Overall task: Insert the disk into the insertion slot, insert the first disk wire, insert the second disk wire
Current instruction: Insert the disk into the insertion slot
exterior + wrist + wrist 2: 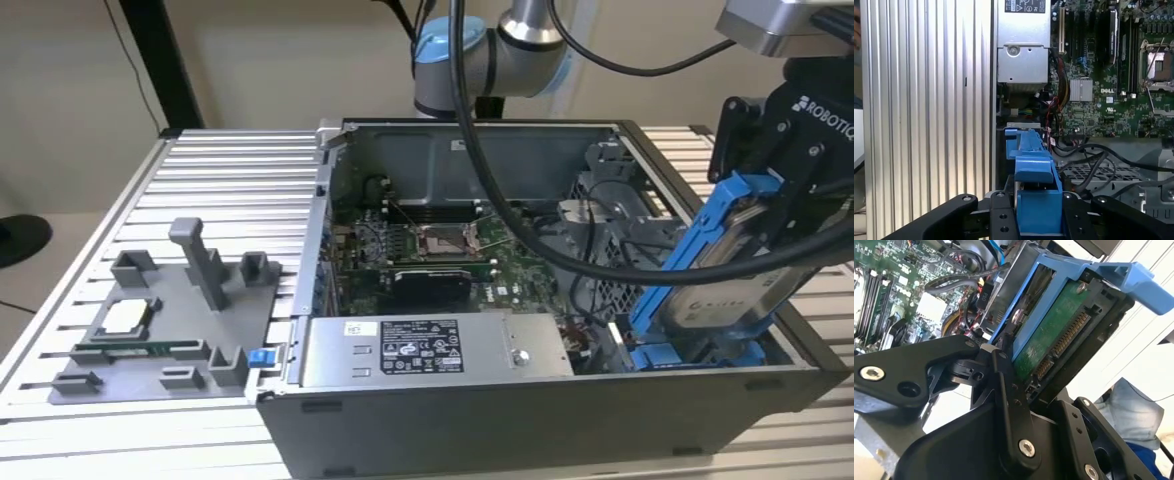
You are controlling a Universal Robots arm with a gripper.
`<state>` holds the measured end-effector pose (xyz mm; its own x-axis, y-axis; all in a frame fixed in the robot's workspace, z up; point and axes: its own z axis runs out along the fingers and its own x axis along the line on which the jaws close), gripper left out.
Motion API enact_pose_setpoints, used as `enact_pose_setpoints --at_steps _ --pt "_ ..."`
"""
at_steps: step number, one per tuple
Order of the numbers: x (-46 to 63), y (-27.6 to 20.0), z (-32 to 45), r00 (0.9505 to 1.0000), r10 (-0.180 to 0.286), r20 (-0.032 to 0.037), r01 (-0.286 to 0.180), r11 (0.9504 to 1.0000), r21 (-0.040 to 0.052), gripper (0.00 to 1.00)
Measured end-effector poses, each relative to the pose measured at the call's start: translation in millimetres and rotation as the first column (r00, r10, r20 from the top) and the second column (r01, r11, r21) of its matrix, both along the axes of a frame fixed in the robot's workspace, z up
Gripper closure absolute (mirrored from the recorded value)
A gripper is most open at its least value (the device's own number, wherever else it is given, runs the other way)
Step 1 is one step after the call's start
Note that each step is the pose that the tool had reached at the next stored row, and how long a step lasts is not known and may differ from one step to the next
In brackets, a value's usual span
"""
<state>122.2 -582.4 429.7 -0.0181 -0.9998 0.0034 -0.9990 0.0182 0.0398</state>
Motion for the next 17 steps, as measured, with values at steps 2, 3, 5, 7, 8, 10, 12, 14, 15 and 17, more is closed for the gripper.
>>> enact_pose_setpoints --at_steps 2,3,5,7,8,10,12,14,15,17 --pt "0.0 0.0 -1.2 1.0 0.0 0.0 0.0 1.0 0.0 1.0" --pt "0.0 0.0 -1.9 1.0 0.0 0.0 0.0 1.0 0.0001 1.0" --pt "0.0 0.0 -3.6 1.0 0.0 0.0004 0.0 1.0 0.0003 1.0" --pt "0.0 0.0 -4.7 1.0 0.0 0.0017 0.0 1.0 0.0015 1.0" --pt "0.0 0.1 -5.2 1.0 0.0 0.0024 0.0 1.0 0.0023 1.0" --pt "0.1 0.7 -6.2 1.0 0.0 0.0041 0.0 1.0 0.0033 1.0" --pt "0.0 1.3 -7.0 1.0 0.0 0.005 0.0 1.0 0.006 1.0" --pt "0.0 2.5 -7.6 1.0 0.0 0.0058 0.0 1.0 0.0094 1.0" --pt "0.0 3.4 -8.0 1.0 0.0 0.0061 0.0 0.9999 0.0111 1.0" --pt "0.0 4.6 -9.3 1.0 0.0 0.0063 0.0 0.9999 0.0134 1.0"
